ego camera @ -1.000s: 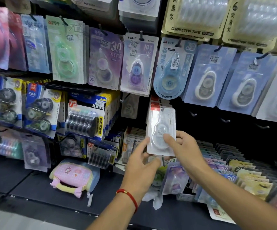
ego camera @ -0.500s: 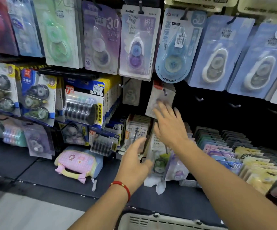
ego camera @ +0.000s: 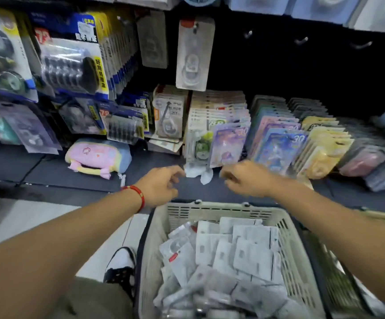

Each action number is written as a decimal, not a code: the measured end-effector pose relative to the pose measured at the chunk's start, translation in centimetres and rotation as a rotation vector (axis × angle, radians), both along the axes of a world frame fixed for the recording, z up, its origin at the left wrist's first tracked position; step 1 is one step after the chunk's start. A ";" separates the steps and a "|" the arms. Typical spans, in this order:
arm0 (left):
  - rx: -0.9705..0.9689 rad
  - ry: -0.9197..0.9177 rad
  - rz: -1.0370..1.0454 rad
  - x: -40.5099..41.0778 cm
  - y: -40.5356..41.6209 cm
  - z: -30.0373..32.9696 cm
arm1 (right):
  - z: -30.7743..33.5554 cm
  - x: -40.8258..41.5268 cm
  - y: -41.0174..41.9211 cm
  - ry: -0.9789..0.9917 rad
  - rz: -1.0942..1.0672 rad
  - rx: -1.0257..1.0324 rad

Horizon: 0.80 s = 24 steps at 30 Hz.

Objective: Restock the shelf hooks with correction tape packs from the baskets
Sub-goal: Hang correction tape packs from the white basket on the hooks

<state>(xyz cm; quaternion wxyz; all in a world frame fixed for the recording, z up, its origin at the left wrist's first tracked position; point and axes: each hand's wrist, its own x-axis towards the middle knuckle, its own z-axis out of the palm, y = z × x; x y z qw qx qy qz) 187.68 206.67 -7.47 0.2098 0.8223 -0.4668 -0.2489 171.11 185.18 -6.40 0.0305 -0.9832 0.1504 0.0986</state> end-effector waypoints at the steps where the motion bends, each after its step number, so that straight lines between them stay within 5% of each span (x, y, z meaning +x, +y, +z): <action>1: 0.059 -0.028 -0.038 -0.7 0.2 -0.5 | -1.8 -1.8 0.1 0.098 -0.006 0.020; 7: 0.284 -0.099 -0.165 -7.0 0.8 -6.1 | -11.8 -10.3 1.0 0.506 -0.058 0.045; 14: 0.177 0.239 0.112 -15.6 3.6 -13.8 | -17.4 -14.7 1.7 0.264 -0.189 -0.020; 20: 0.034 0.371 0.257 -16.9 3.5 -14.0 | -17.8 -14.8 1.8 0.057 -0.325 0.159; 24: -0.036 0.496 0.337 -16.8 2.9 -13.5 | -17.4 -15.9 2.0 0.117 -0.325 0.217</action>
